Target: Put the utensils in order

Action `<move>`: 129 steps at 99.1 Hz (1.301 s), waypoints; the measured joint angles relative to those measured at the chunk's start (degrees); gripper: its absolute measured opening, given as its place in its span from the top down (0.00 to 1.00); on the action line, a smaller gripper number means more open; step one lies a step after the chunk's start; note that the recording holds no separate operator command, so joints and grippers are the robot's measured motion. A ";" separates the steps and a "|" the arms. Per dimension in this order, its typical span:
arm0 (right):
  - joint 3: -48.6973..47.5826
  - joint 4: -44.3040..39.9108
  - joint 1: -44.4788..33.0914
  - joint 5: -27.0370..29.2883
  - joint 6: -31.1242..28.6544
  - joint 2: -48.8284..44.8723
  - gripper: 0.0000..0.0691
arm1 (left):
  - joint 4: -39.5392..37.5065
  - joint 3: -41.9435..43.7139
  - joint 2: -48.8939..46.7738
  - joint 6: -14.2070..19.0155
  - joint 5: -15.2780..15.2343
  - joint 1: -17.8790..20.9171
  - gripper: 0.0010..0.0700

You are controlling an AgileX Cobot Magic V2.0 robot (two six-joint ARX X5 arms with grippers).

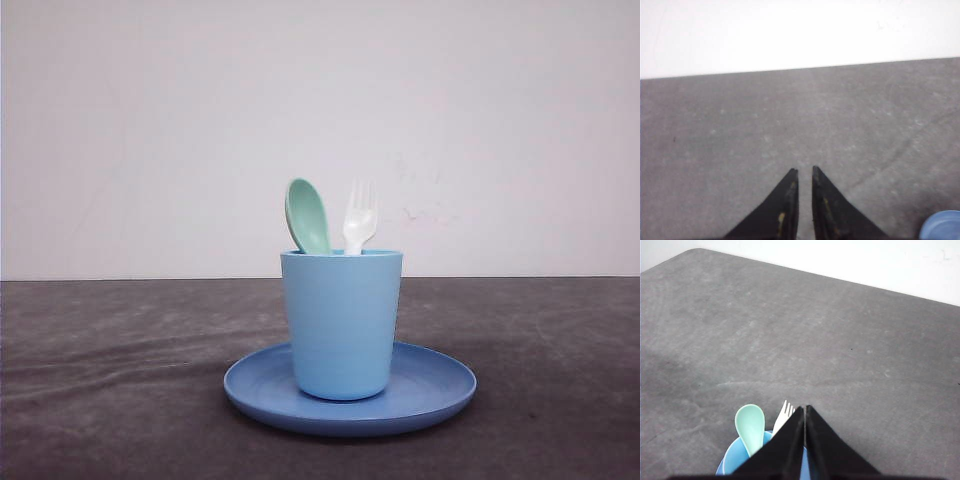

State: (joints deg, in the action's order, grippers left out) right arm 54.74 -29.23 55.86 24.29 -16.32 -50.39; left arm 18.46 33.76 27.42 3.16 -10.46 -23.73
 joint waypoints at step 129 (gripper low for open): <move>0.00 0.04 0.00 -0.02 -0.02 0.00 0.99 | -4.66 -30.71 -27.12 -1.42 8.72 21.46 0.98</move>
State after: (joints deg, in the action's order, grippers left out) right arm 54.74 -29.19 55.86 24.27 -16.34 -50.39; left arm 13.80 3.05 0.30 1.74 -1.74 -2.26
